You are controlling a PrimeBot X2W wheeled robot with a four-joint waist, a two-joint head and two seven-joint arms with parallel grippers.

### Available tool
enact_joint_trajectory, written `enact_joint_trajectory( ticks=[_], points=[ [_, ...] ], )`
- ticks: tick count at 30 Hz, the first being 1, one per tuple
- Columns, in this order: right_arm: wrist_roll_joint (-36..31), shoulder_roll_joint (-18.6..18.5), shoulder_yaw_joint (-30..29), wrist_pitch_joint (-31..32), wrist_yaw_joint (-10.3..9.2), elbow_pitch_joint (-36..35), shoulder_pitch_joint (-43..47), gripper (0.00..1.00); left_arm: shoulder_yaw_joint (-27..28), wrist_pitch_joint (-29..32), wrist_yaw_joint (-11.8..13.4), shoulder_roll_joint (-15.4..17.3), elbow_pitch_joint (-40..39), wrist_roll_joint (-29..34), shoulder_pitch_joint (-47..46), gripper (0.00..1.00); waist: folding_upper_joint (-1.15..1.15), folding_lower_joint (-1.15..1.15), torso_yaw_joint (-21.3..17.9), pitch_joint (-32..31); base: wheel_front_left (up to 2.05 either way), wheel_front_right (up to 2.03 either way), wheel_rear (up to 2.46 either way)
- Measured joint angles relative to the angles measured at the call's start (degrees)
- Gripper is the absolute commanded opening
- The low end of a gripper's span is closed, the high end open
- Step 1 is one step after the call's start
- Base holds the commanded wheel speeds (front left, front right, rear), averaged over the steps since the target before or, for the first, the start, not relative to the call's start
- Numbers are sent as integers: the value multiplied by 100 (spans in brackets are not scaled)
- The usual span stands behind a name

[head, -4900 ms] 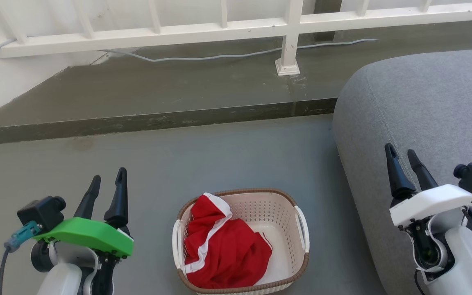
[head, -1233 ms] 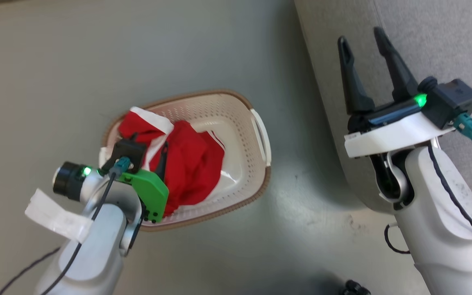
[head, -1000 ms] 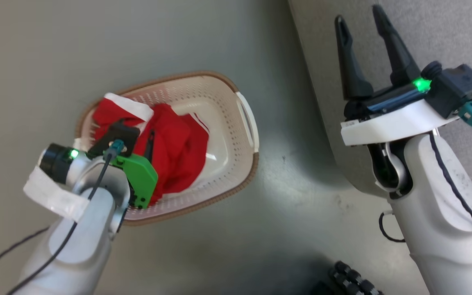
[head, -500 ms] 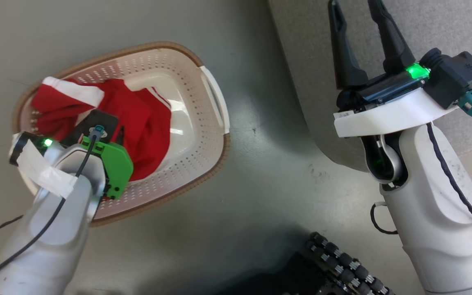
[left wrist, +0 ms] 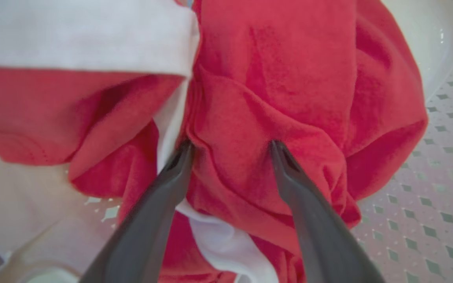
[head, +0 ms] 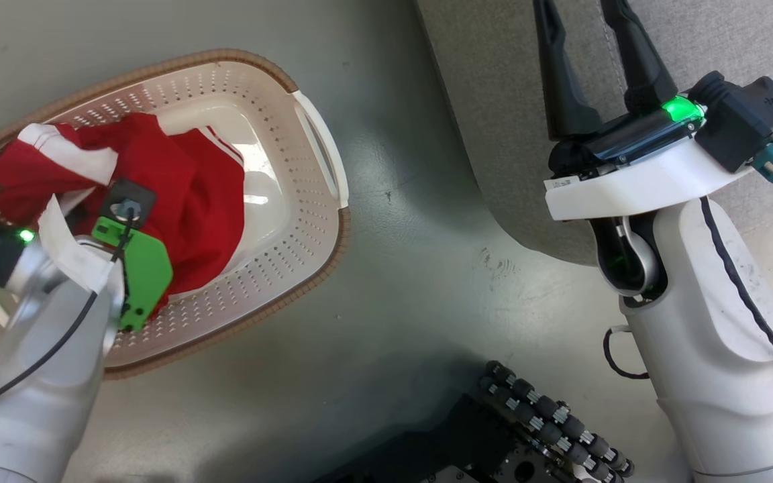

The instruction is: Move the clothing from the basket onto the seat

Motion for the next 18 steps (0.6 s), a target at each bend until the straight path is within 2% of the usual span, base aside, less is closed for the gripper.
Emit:
enact_joint_trajectory(
  ticks=[3,4,5,6,13,18],
  points=[
    [0,11,-1,0,0,1,0,100,-38,73,40,-11,120,122,-57,100,0,0,-25,20,0,0,0],
    [0,12,-1,0,1,1,0,100,-69,97,40,-13,138,166,-74,56,0,0,-34,25,0,0,0],
    [0,13,-1,0,1,1,0,100,-87,99,40,-24,148,187,-86,31,0,0,-41,30,0,0,0],
    [0,15,-1,0,1,1,0,100,-123,110,40,-30,165,211,-104,0,0,0,-47,35,0,0,0],
    [171,26,-3,0,1,0,0,100,-198,154,40,-110,356,248,-226,0,0,0,-65,47,0,0,0],
    [182,27,-33,0,-1,23,0,100,-194,63,48,-331,464,235,-250,0,0,0,-28,-18,0,0,0]
  ],
)
